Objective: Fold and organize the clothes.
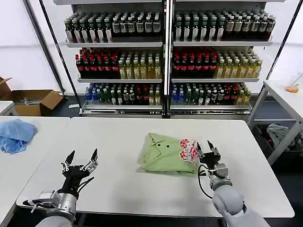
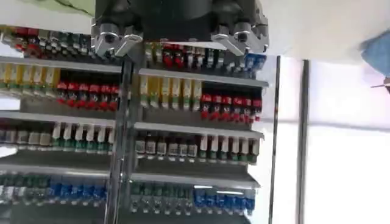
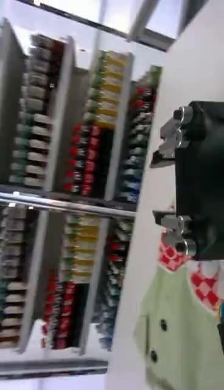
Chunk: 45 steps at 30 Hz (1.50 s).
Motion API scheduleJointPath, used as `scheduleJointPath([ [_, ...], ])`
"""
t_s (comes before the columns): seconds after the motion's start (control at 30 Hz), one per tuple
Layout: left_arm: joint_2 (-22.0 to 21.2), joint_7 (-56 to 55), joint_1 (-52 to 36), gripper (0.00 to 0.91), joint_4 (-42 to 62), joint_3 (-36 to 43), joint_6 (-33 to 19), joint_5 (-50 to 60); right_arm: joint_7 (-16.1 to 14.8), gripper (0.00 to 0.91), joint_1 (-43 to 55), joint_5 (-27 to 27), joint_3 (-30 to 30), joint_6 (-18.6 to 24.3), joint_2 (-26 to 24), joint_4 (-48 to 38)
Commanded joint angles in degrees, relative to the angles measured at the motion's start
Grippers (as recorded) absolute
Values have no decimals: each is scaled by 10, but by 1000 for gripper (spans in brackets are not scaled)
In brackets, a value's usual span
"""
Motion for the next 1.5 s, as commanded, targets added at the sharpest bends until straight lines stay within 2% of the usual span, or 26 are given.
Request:
scheduleJointPath([
  [0.03, 8, 3, 3, 907, -4, 3, 1, 5, -19, 907, -148, -47, 69, 106, 0, 185],
  [0.2, 12, 3, 7, 907, -10, 1, 0, 5, -22, 907, -193, -47, 83, 91, 10, 212],
  [0.53, 12, 5, 11, 907, -15, 0, -2, 4, -2, 907, -241, -20, 92, 95, 40, 232],
  [0.57, 11, 5, 11, 907, -15, -1, -2, 4, -4, 907, -244, -20, 93, 107, 40, 232],
  [0.77, 12, 6, 13, 907, -17, -1, -2, 4, 9, 907, -249, -42, 97, 105, 40, 242],
  [1.13, 14, 7, 18, 907, -20, -10, -3, -2, 13, 907, -255, -46, 98, 93, 43, 246],
  [1.3, 14, 7, 16, 907, -21, -10, -4, -3, 25, 907, -253, -45, 99, 93, 43, 240],
  [1.5, 13, 7, 16, 907, -20, -11, -4, -3, 19, 907, -254, -43, 101, 76, 44, 240],
])
